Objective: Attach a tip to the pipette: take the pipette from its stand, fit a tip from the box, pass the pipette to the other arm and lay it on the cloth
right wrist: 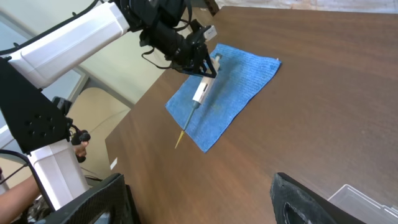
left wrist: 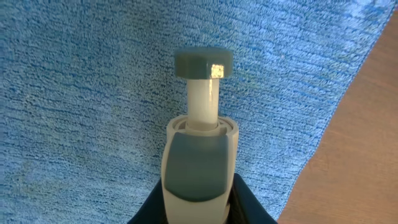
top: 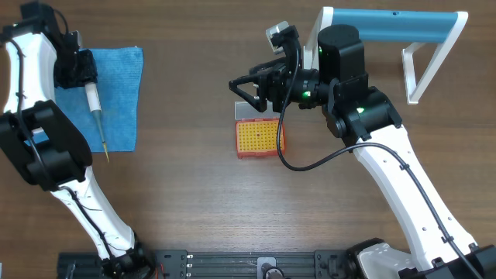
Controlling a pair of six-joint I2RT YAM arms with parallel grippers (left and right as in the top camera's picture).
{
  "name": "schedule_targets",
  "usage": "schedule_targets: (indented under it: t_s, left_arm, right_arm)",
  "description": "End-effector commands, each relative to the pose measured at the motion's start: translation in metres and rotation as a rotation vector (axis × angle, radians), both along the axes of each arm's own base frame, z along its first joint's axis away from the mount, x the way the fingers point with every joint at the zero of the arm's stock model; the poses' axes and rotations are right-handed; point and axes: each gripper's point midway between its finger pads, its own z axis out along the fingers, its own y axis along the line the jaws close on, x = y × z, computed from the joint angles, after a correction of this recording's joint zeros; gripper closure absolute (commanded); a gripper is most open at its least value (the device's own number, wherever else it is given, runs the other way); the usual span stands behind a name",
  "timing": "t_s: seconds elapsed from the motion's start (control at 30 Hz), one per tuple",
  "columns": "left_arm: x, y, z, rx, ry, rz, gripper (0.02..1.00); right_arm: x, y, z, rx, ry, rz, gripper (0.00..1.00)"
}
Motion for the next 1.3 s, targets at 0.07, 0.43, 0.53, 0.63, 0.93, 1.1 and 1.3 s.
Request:
schedule_targets:
  t_s: [0.07,0.43,0.53,0.63,0.93,1.1,1.3]
  left_arm:
    - [0.006,0.010,0.006,0.047,-0.011,0.009,0.991]
    - [0.001,0.012,-0.023,0.040,0.054,0.045,0.991]
    - [0.002,0.012,-0.023,0.038,0.052,0.059,0.991]
    - [0.002,0.012,-0.028,0.035,0.058,0.067,0.991]
    - [0.001,0.011,-0.051,0.008,0.091,0.121,0.991]
    - [0.006,0.012,-0.050,0.009,0.071,0.147,0.993]
    - [0.011,0.013,-0.049,0.009,0.050,0.195,0.991]
  right_arm:
    - [0.002,0.002,0.003,-0.001,-0.006,-0.007,0.242]
    - [-0.003,0.008,0.003,-0.001,-0.005,0.013,0.242]
    - [-0.003,0.008,0.003,-0.001,-0.006,0.013,0.242]
    - [-0.003,0.008,0.003,-0.001,-0.006,0.013,0.242]
    - [-0.005,0.010,0.002,-0.003,-0.002,0.019,0.242]
    - [-0.005,0.010,0.002,-0.003,-0.002,0.019,0.242]
    - [-0.005,0.010,0.002,-0.003,-0.002,0.019,0.240]
